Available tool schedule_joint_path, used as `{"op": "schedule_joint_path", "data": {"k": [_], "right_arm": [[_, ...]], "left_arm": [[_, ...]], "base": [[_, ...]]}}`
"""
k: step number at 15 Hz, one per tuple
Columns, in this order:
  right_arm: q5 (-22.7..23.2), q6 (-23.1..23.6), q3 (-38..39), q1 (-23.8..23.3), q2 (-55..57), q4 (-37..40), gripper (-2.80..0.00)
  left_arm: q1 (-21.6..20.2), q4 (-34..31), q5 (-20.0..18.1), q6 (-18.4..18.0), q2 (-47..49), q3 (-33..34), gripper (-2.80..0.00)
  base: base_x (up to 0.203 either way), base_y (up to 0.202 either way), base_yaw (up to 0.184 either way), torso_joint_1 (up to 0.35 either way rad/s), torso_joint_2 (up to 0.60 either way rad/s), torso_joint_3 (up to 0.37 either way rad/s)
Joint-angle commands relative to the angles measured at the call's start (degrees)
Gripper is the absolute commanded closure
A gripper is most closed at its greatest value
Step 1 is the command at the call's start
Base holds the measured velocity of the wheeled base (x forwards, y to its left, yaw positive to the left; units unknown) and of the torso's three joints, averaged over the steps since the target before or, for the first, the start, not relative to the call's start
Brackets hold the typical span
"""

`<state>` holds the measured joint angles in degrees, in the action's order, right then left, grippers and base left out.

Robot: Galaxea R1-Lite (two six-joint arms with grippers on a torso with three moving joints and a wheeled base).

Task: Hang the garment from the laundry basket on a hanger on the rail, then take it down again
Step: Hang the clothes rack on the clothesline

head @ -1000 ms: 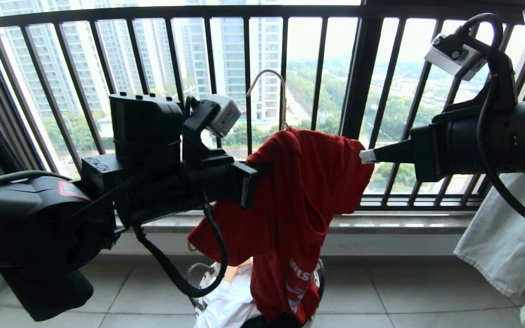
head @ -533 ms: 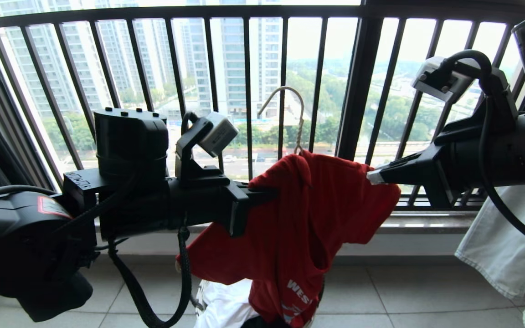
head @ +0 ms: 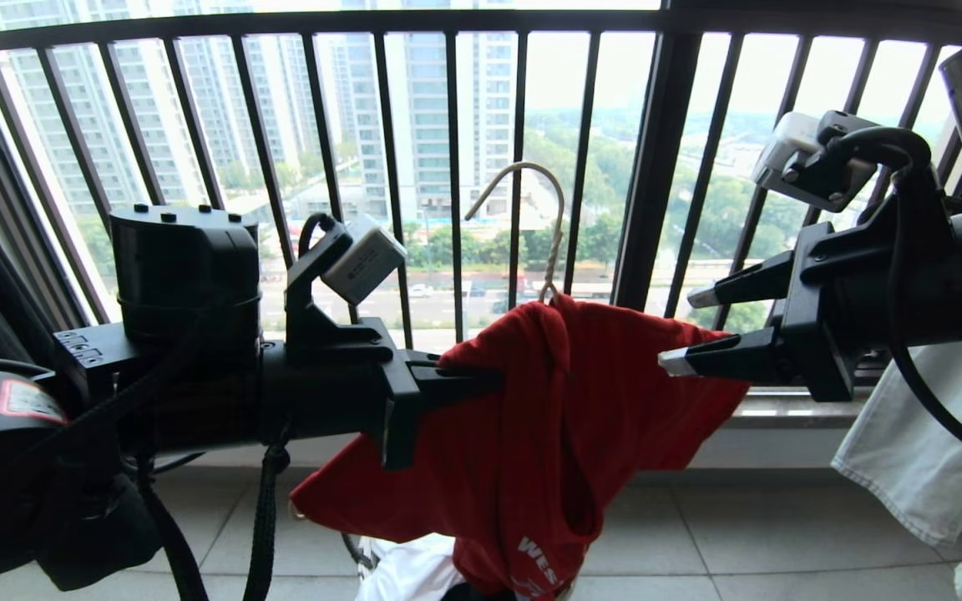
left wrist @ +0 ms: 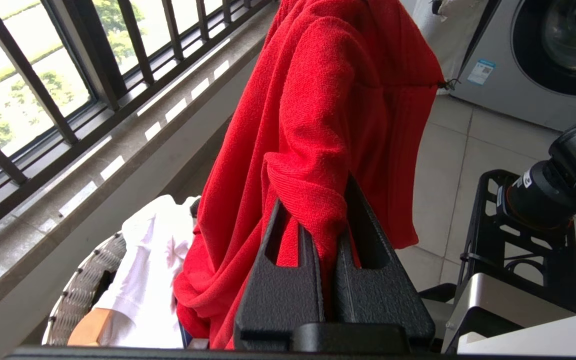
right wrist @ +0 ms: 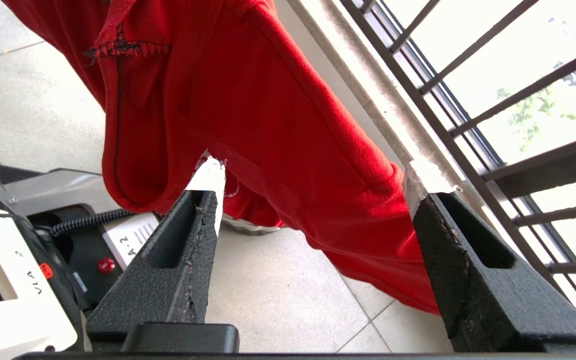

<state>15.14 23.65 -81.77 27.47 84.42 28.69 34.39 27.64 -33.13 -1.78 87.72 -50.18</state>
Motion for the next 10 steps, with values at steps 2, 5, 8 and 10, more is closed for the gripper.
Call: {"op": "schedule_joint_path", "data": {"k": [2,5,8,10], "right_arm": [[3.93,2.0,-0.05,-0.84,0.39,-0.03,-2.8],[5.55,3.52,0.03,-0.84,0.4,0.31,-2.8],[9.55,4.22,-0.27,-0.75,0.3,1.7,-2.8],[13.03,5.13,-0.4,-0.69,0.37,3.37,-2.8]], "left_arm": [[-0.64,-0.19,-3.69,0.03,-3.13,1.49,0.0],[-0.64,-0.22,-6.09,-0.06,-4.94,2.46,0.0],[-0.64,-0.31,-8.29,-0.02,-6.65,3.33,0.0],[-0.64,-0.38,-9.38,0.03,-8.22,3.62,0.0]], "base": [[0.0,0.0,0.0,0.0,0.0,0.0],[0.0,0.0,0.0,0.0,0.0,0.0],[0.0,0.0,0.0,0.0,0.0,0.0],[0.0,0.0,0.0,0.0,0.0,0.0]]}}
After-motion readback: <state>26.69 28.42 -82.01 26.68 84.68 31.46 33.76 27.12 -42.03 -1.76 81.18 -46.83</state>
